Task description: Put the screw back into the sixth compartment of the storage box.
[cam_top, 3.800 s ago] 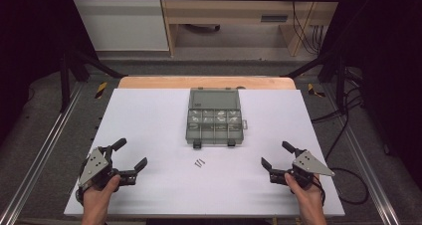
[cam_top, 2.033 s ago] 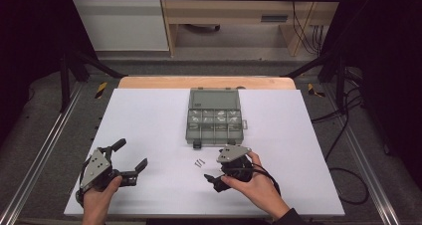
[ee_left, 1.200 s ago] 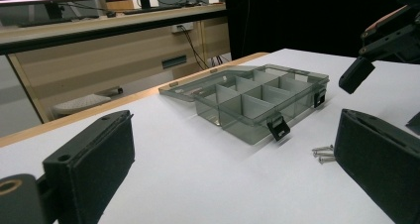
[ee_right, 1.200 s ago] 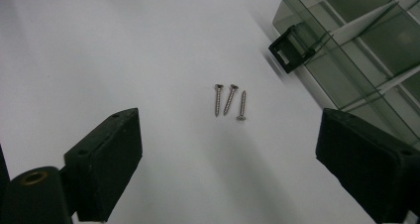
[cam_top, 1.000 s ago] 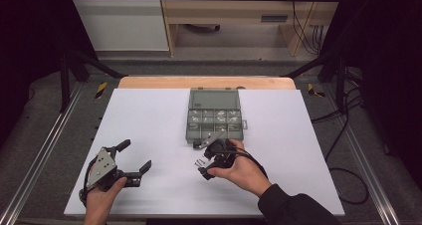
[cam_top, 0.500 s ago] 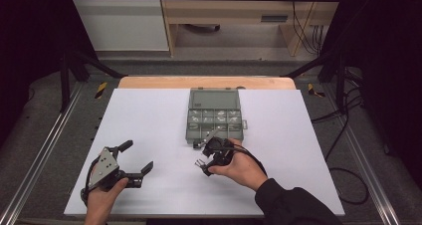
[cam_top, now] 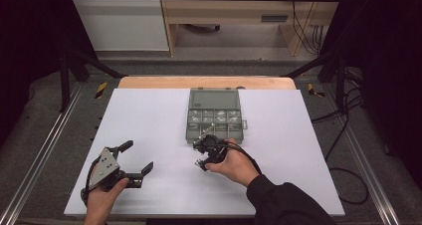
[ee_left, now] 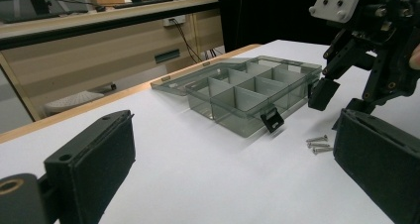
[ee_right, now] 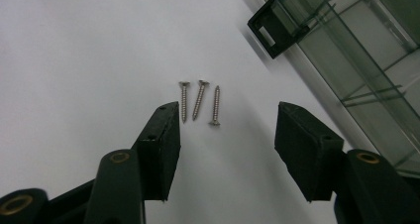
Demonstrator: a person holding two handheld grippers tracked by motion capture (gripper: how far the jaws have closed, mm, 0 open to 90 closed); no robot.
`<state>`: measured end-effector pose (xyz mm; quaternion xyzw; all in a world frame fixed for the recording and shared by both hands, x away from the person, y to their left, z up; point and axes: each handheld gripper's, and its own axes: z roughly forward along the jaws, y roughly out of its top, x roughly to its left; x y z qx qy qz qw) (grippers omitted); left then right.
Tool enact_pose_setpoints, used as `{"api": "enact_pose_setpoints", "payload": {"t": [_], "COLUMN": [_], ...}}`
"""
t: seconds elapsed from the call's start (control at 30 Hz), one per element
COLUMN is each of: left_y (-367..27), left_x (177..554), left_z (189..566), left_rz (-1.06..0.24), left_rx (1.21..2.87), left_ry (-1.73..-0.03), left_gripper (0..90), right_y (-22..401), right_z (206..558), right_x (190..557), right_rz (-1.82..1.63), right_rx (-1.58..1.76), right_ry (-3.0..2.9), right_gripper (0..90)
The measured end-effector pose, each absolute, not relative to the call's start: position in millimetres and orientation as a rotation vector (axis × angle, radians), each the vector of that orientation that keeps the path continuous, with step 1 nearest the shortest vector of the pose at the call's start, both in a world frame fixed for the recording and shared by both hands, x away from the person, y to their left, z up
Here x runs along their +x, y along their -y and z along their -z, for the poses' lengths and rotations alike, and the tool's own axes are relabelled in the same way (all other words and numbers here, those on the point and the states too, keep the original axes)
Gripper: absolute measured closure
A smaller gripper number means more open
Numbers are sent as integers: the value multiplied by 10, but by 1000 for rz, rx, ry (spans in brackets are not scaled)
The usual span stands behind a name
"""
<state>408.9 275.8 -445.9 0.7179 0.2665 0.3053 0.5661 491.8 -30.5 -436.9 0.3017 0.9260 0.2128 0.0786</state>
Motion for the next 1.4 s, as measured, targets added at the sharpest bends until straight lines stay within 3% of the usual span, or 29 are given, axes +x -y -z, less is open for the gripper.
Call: {"api": "enact_pose_setpoints", "payload": {"t": [0.53,0.93,1.0,1.4], "left_y": [-2754,-2747,-2744,-2741], "left_x": [4100,4097,4098,4096], "left_z": [4468,4467,4468,4464], "left_rz": [-717,-712,-712,-717], "left_rx": [1698,1693,1692,1705], "left_ry": [-628,-625,-625,-618], "left_gripper": [30,31,31,32], "right_y": [183,142,145,338], "right_z": [4428,4519,4522,4412], "right_x": [5040,5083,5083,5038], "right_rz": [-634,-591,-599,-754], "right_rx": [952,965,954,1012], "right_ry": [-2791,-2800,-2800,-2724], "right_gripper": [689,811,872,879]}}
